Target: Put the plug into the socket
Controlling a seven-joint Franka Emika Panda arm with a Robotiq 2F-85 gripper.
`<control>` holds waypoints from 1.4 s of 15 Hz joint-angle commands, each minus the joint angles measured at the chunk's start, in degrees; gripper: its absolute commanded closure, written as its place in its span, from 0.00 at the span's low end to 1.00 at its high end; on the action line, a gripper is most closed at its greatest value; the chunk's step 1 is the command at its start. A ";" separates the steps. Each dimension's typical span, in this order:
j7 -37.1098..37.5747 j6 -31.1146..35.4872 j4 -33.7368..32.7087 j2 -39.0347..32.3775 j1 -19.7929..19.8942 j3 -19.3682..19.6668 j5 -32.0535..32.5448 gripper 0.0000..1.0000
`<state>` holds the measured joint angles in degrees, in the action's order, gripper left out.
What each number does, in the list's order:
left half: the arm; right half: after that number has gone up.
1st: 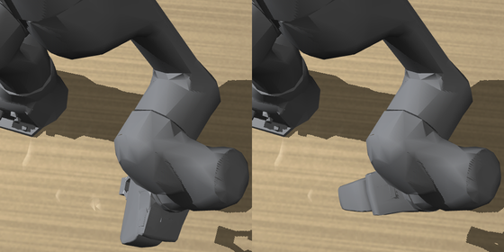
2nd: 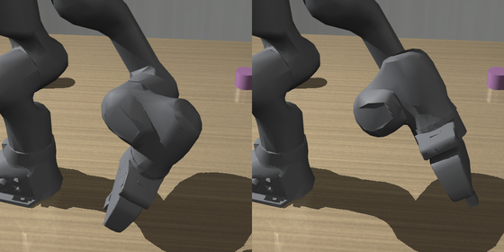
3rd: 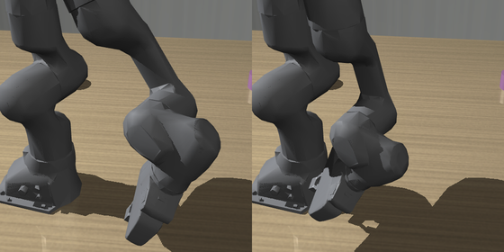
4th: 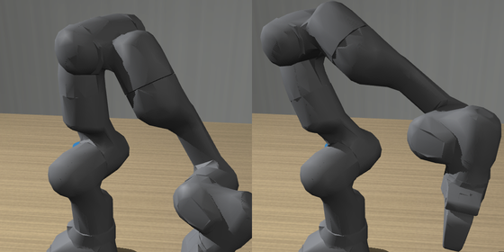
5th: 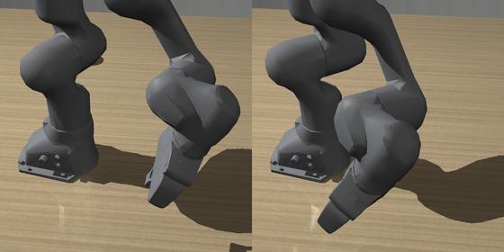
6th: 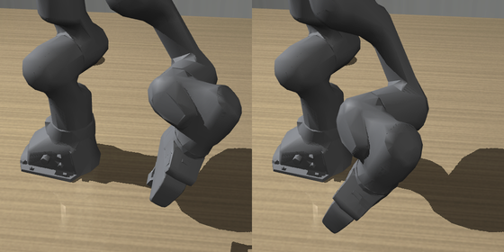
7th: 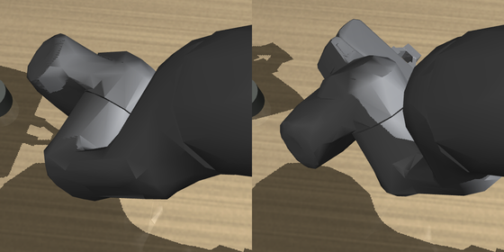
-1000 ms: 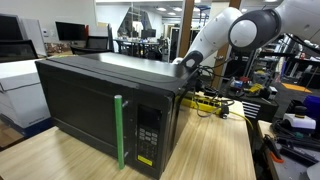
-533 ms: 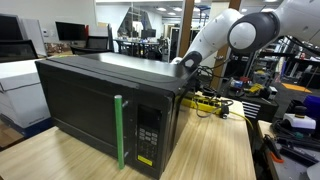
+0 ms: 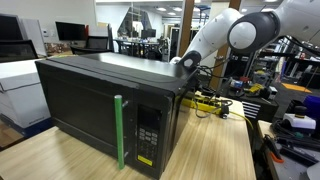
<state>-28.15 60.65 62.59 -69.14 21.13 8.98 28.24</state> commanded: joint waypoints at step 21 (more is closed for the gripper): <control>-0.14 -0.45 5.58 2.22 -0.38 0.53 2.00 0.92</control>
<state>-28.15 59.46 63.66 -69.03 21.01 9.43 28.86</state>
